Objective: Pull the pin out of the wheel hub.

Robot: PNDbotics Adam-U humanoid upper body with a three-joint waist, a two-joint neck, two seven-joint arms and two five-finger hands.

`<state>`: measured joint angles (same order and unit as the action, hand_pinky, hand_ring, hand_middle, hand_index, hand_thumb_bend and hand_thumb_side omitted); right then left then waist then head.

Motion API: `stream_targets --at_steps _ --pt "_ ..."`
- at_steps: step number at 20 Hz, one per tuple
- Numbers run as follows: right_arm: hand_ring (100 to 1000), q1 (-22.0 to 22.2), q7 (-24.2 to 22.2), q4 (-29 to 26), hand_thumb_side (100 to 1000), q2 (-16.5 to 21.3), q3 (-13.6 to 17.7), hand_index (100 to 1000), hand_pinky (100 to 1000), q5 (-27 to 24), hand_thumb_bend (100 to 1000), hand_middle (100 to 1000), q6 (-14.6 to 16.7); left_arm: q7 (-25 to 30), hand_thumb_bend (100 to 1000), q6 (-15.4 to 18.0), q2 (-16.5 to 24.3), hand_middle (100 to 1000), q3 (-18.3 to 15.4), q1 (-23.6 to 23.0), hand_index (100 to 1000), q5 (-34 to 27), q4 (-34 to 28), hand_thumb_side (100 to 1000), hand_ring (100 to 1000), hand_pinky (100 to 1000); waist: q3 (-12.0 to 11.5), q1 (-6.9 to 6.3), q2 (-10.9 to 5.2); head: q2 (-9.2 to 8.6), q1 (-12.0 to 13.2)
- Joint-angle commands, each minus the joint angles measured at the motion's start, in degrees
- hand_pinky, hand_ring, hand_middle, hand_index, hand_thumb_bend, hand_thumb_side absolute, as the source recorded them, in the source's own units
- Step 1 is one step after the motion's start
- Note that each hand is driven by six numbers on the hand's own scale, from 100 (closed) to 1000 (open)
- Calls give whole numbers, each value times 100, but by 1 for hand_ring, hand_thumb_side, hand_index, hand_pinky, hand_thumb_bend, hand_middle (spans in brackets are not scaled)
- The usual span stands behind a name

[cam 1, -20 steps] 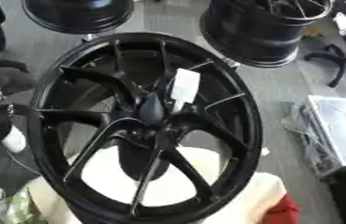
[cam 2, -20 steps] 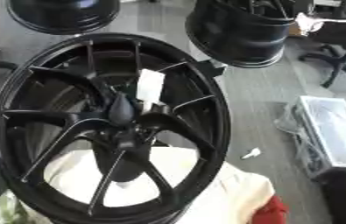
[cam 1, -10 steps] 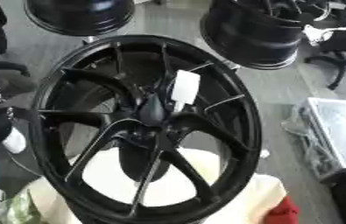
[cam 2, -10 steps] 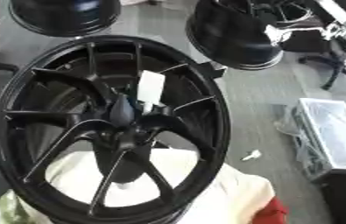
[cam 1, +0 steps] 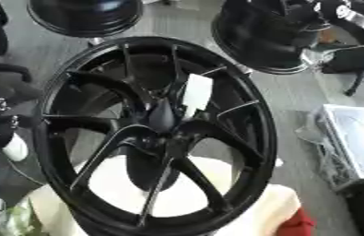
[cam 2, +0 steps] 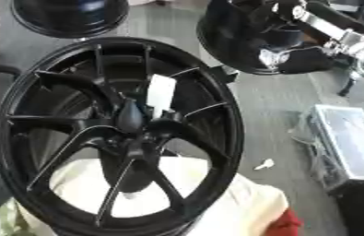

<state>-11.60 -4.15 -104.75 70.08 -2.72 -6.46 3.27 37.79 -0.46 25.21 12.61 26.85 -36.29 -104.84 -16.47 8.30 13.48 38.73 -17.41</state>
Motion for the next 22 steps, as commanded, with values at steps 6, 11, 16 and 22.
stream_targets --at_steps 6,11,16,22 --pt "798 -392 -592 -115 424 405 -361 868 859 77 100 799 -344 54 109 -2 84 839 31 116 834 6 -43 695 963 779 -50 -6 -157 59 -44" --pt "801 -711 -772 -173 436 370 -605 865 861 290 100 798 -536 69 109 -22 72 839 51 126 833 -8 -30 693 964 778 -80 3 -184 82 -66" --pt "804 -1002 -1092 -158 467 265 -849 863 861 424 100 798 -668 75 107 -32 80 839 58 134 833 -33 -34 689 965 778 -72 8 -200 135 -86" --pt "812 -1326 -1387 -133 447 143 -1031 864 866 652 100 799 -861 83 104 -25 110 840 62 117 833 -56 -34 687 966 778 -25 4 -234 166 -21"
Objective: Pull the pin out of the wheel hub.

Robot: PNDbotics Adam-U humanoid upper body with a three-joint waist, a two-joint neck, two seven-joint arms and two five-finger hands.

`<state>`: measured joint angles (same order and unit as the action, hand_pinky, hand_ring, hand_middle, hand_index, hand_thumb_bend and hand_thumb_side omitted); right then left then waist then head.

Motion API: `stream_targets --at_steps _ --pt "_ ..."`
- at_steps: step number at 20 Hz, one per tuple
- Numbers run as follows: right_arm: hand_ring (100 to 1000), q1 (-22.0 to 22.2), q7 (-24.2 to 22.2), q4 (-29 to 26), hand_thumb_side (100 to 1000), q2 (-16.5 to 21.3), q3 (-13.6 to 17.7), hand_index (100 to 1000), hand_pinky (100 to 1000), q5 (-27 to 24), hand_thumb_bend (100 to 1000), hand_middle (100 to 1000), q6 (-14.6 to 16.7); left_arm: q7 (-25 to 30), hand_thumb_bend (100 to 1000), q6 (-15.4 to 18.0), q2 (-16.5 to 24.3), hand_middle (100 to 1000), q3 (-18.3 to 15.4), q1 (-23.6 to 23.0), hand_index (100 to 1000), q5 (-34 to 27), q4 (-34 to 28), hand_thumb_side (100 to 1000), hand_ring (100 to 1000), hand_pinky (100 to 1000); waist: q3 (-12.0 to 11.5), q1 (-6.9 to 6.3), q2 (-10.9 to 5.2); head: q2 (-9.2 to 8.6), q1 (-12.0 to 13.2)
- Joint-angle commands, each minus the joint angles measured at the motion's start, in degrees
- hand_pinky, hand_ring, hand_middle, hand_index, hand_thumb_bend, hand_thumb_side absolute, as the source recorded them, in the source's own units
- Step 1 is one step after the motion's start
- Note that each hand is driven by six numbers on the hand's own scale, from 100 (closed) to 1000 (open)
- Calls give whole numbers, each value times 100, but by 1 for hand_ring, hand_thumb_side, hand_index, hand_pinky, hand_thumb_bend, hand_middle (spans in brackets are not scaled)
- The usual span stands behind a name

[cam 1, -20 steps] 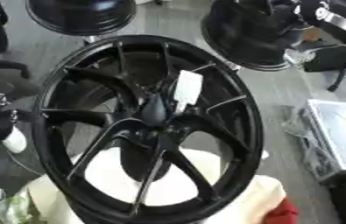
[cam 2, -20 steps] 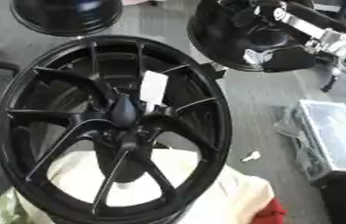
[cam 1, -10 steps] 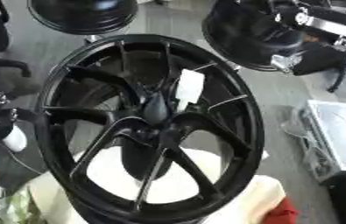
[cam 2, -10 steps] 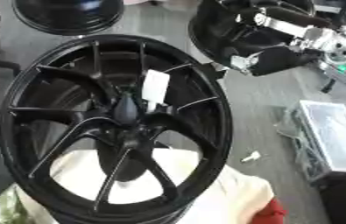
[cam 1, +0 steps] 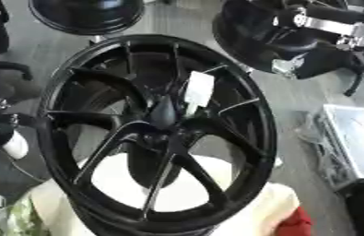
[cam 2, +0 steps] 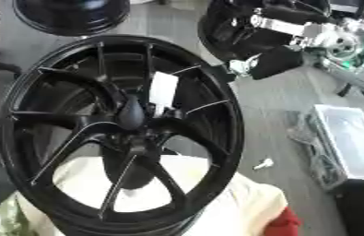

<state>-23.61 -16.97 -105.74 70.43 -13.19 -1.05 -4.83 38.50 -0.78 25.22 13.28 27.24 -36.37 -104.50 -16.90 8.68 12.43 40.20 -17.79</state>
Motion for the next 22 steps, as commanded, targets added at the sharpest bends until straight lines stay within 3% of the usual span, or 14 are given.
stream_targets --at_steps 1,7,15,16,21,22 --pt "814 -163 -150 -33 445 95 -8 864 867 154 100 799 -69 7 105 5 112 840 -8 77 833 -52 -66 684 966 778 30 -33 -141 39 6" --pt "810 -500 -345 118 397 -141 -187 858 865 339 100 795 -187 -41 100 -49 171 841 -29 82 833 -218 -69 670 967 778 101 -39 -242 163 -17" --pt "807 -843 -481 294 373 -382 -303 858 863 439 100 793 -224 -78 100 140 440 841 -57 52 833 -405 -227 661 967 778 117 -61 -265 184 14" --pt "797 -897 -481 302 311 -435 -272 861 857 449 100 781 -254 -71 100 157 471 841 -59 21 833 -397 -237 658 969 778 95 -69 -281 207 2" --pt "796 -1330 -805 609 314 -946 -390 853 853 719 100 776 -464 -30 100 350 683 842 -73 -91 833 -369 -306 646 969 779 119 -61 -328 286 21" --pt "800 -1380 -869 664 278 -1014 -405 855 856 781 100 779 -467 -33 100 412 744 842 -82 -97 834 -384 -330 642 969 779 116 -64 -329 296 7"
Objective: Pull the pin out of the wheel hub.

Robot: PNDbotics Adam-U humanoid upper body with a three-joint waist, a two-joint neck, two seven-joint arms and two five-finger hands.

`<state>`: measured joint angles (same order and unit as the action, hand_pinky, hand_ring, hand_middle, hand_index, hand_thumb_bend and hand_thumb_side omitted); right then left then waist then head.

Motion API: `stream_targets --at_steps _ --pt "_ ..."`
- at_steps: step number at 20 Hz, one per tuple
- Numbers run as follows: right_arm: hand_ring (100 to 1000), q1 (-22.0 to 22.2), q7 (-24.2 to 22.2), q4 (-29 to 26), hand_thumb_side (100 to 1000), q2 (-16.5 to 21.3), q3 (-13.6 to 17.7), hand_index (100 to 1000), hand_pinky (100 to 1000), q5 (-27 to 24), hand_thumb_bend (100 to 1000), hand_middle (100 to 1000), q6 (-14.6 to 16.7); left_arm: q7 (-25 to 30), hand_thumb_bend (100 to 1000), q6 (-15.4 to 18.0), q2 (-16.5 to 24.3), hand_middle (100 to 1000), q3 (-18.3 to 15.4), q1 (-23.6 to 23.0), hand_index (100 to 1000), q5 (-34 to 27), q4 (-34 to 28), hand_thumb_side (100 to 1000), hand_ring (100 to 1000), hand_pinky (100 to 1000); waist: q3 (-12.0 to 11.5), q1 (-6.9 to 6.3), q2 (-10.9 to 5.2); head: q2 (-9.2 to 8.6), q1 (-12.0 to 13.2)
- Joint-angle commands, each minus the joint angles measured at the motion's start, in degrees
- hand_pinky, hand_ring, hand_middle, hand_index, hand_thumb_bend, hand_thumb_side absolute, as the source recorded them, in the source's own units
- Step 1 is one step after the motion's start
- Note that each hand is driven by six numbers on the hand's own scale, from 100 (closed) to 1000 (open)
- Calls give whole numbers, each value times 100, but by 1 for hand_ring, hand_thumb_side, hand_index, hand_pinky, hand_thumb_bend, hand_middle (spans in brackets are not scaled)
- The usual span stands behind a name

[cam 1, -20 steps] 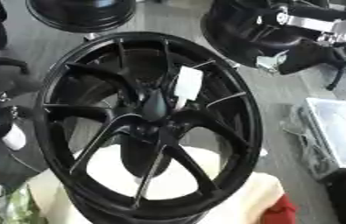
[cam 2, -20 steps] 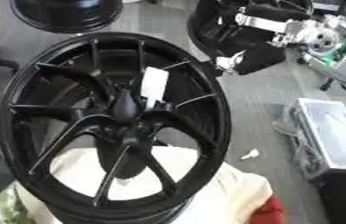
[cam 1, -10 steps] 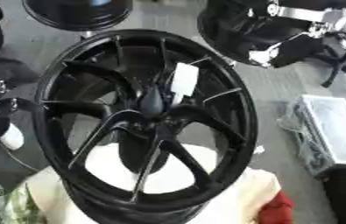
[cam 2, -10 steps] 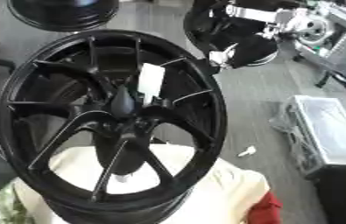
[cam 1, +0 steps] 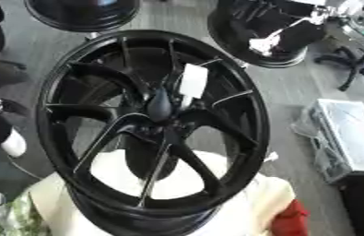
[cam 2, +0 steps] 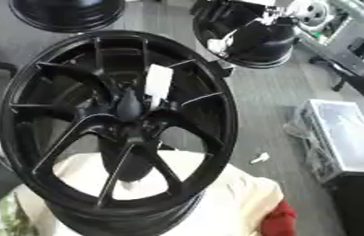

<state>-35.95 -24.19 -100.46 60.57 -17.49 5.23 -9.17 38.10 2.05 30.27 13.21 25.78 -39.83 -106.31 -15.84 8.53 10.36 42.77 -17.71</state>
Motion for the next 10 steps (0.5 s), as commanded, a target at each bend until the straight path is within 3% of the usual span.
stream_targets --at_steps 1,10 --pt "806 -190 -210 186 266 -84 11 856 859 220 100 782 -22 1 100 190 296 842 -82 42 834 -56 -172 638 969 779 8 -51 -124 48 -14" --pt "820 -518 -725 597 299 -484 -127 850 868 872 267 782 255 9 100 646 795 843 -75 -60 834 -116 -321 615 969 780 75 -27 -203 120 -18"
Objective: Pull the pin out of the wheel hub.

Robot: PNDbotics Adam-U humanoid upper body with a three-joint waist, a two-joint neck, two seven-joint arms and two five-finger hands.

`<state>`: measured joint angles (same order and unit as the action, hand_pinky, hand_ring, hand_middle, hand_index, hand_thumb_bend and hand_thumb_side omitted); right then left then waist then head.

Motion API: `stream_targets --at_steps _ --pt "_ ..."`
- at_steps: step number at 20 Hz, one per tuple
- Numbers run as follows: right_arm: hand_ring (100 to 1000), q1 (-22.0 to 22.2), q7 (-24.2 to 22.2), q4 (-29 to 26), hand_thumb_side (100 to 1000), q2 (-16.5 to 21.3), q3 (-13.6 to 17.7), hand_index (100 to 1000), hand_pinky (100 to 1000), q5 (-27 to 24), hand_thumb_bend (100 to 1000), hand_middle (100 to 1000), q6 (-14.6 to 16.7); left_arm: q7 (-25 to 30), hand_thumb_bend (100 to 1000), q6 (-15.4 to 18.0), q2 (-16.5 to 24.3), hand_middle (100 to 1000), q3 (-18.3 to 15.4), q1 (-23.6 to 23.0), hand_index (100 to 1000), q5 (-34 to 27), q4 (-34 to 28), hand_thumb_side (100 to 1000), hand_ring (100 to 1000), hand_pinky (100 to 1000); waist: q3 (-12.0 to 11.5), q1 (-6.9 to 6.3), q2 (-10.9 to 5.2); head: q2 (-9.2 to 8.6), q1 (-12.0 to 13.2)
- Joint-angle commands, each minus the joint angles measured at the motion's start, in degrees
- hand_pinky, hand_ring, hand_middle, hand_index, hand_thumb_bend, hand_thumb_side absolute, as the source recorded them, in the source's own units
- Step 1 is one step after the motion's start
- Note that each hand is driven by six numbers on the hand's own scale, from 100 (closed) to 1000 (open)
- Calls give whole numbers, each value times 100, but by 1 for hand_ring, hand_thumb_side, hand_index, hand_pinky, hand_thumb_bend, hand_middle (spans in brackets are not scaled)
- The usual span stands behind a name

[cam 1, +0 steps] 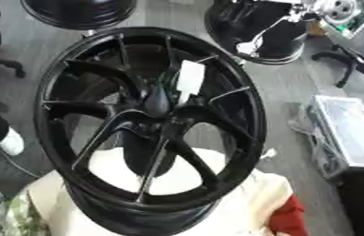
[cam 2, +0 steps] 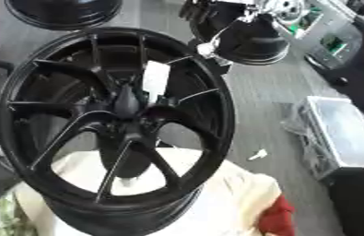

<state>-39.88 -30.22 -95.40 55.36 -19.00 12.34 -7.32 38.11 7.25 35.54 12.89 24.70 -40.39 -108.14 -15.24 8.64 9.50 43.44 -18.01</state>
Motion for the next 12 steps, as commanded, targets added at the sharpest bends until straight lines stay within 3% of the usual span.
stream_targets --at_steps 1,2,12 --pt "819 -147 -177 136 260 -3 7 848 867 216 310 777 97 10 100 171 311 843 -36 45 834 -72 -150 615 969 780 22 -35 -125 60 18" --pt "819 -159 -230 187 297 -51 -5 848 867 256 267 780 114 11 100 214 358 843 -33 47 835 -84 -162 611 968 780 30 -29 -132 64 20" --pt "804 -240 -429 327 289 -478 128 854 857 220 244 769 153 -20 100 388 550 844 -46 12 835 -90 -170 611 970 780 94 23 -121 67 -60"
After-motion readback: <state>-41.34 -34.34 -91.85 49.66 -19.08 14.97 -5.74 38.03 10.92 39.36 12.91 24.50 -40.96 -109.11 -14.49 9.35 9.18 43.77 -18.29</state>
